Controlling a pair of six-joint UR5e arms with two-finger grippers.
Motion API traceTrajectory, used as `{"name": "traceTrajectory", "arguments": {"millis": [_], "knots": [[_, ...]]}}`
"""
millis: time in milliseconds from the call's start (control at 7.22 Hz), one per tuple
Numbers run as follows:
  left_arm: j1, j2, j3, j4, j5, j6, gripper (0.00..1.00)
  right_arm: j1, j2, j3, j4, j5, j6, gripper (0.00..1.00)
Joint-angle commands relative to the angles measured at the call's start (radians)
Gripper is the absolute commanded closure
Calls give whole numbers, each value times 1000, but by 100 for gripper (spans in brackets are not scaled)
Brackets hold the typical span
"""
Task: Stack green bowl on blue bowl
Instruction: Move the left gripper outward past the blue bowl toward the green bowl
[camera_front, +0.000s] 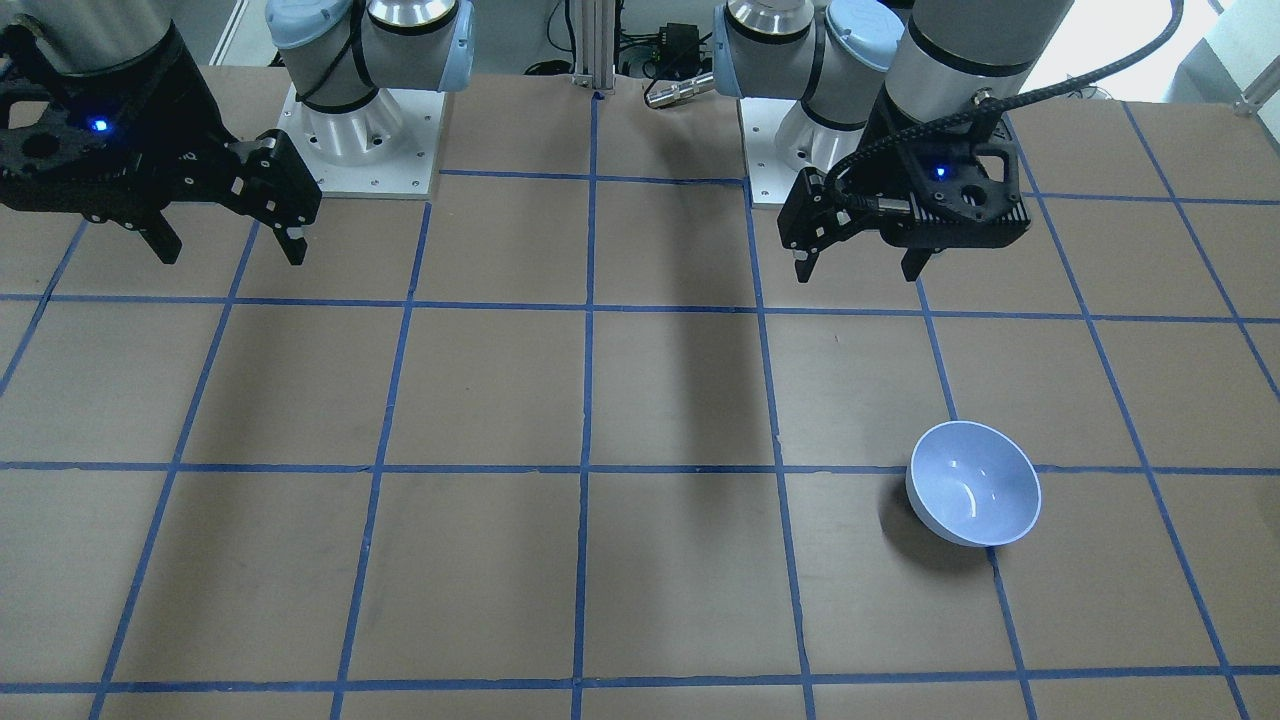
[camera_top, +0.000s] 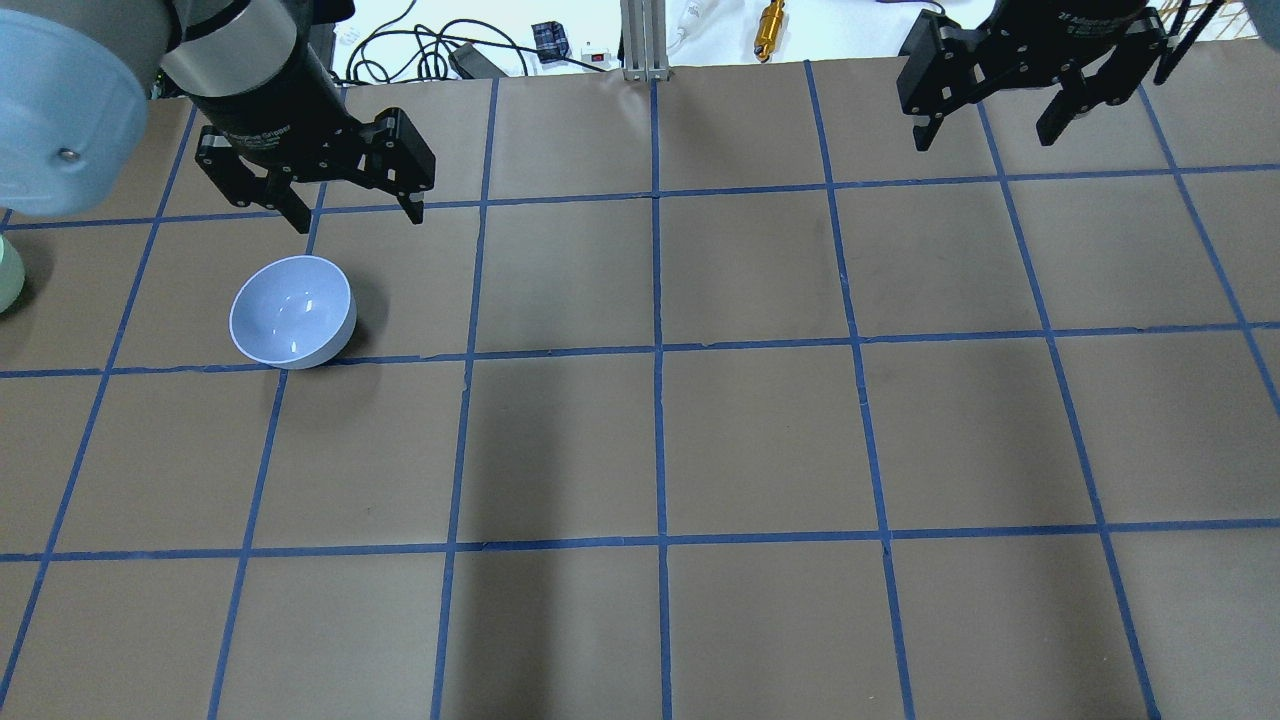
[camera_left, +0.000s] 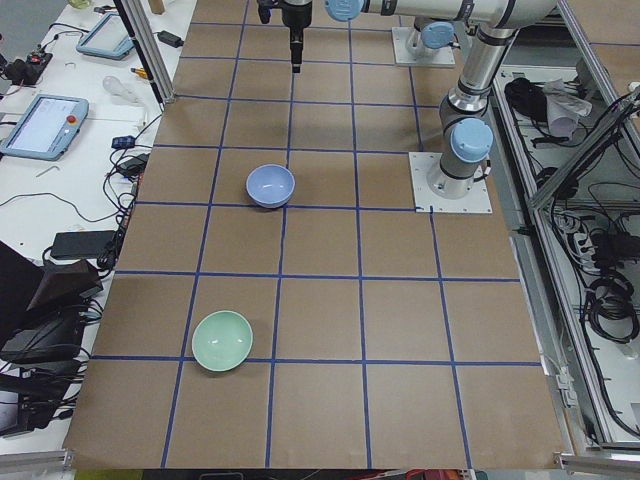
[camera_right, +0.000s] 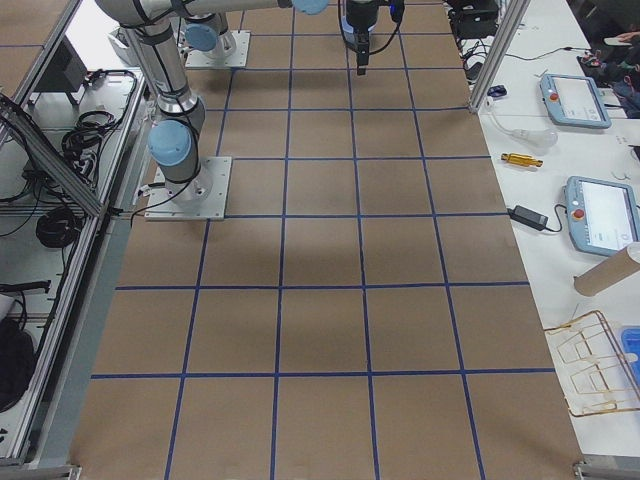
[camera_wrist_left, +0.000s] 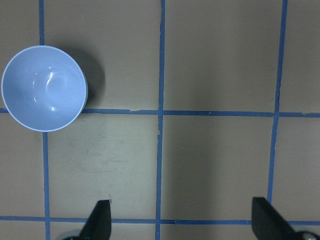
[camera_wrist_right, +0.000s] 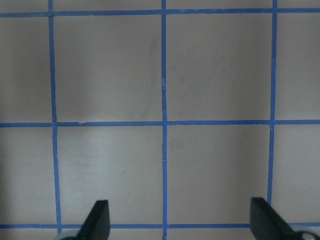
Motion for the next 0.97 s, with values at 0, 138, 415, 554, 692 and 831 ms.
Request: {"name": "traceTrajectory", "arguments": {"millis": [0, 138, 415, 554, 692, 831], "knots": [[2, 1, 2, 0, 0, 7, 0, 0, 0, 0, 0, 1, 0, 0], [2, 1, 2, 0, 0, 8, 0, 0, 0, 0, 0, 0, 0, 0], [5, 3, 1, -2, 0, 19, 0, 0, 0, 0, 0, 0, 0, 0], [11, 4, 2, -11, 0, 39, 0, 0, -1, 0, 0, 1, 0, 0], [30, 4, 2, -22, 0, 116, 0, 0, 0, 0, 0, 0, 0, 0], [80, 7, 4, -61, 0, 190, 0, 0, -1, 0, 0, 0, -2, 0]]}}
